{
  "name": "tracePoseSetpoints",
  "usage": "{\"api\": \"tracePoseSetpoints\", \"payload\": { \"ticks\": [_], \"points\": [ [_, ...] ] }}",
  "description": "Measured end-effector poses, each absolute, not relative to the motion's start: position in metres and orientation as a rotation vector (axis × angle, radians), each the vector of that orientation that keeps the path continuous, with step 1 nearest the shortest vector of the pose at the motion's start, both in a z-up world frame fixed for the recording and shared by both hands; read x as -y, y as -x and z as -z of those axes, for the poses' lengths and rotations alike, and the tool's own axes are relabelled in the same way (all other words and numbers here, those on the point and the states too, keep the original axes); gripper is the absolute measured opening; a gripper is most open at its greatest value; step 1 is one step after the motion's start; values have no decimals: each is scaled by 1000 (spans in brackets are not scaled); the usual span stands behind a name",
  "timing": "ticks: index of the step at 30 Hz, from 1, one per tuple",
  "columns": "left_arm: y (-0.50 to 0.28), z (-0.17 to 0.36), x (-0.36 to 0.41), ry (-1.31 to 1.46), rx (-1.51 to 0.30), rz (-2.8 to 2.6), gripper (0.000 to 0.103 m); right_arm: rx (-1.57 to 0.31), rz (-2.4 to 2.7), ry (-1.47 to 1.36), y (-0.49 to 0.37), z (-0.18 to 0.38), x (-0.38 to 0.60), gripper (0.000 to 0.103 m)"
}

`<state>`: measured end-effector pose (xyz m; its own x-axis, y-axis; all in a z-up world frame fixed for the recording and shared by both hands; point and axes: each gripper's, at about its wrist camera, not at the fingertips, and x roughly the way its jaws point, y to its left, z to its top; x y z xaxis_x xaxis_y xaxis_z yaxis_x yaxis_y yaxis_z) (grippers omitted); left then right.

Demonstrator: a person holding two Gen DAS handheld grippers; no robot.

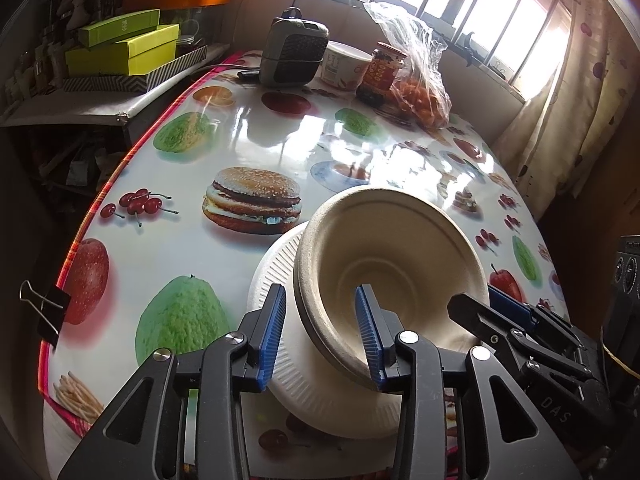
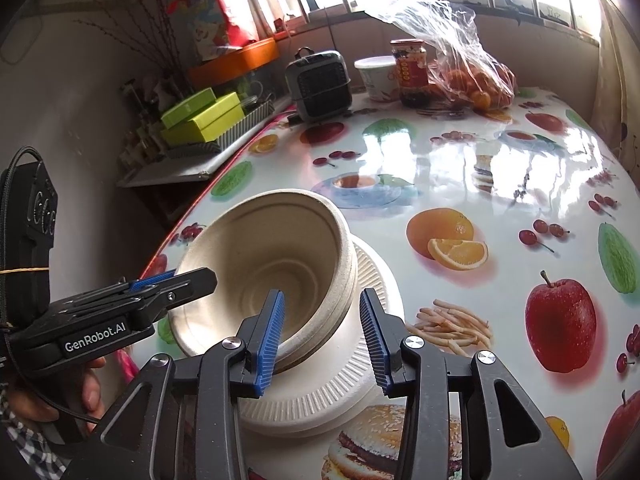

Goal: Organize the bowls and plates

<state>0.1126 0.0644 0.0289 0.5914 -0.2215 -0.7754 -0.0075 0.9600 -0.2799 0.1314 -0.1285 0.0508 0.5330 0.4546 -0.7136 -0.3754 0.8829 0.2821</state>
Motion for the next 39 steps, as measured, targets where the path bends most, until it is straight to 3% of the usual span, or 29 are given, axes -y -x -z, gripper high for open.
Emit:
{"api": "tracePoseSetpoints", "payload": {
  "ticks": [11, 15, 25, 33, 39],
  "points": [
    [-108, -33, -63, 256, -925, 132, 39, -867, -491, -103, -126, -56, 128, 46],
    [-105, -35, -61, 247, -912, 131, 46, -860, -492, -108, -123, -57, 129, 49],
    [-89, -43, -63, 221, -864, 112, 51, -814, -468, -102, -107, -65, 132, 56],
    [-65, -48, -61, 166, -800, 87, 52, -785, -453, -88, -92, -68, 138, 57],
    [-47, -45, -63, 126, -756, 52, 52, -756, -433, -74, -77, -67, 144, 63]
  ]
}}
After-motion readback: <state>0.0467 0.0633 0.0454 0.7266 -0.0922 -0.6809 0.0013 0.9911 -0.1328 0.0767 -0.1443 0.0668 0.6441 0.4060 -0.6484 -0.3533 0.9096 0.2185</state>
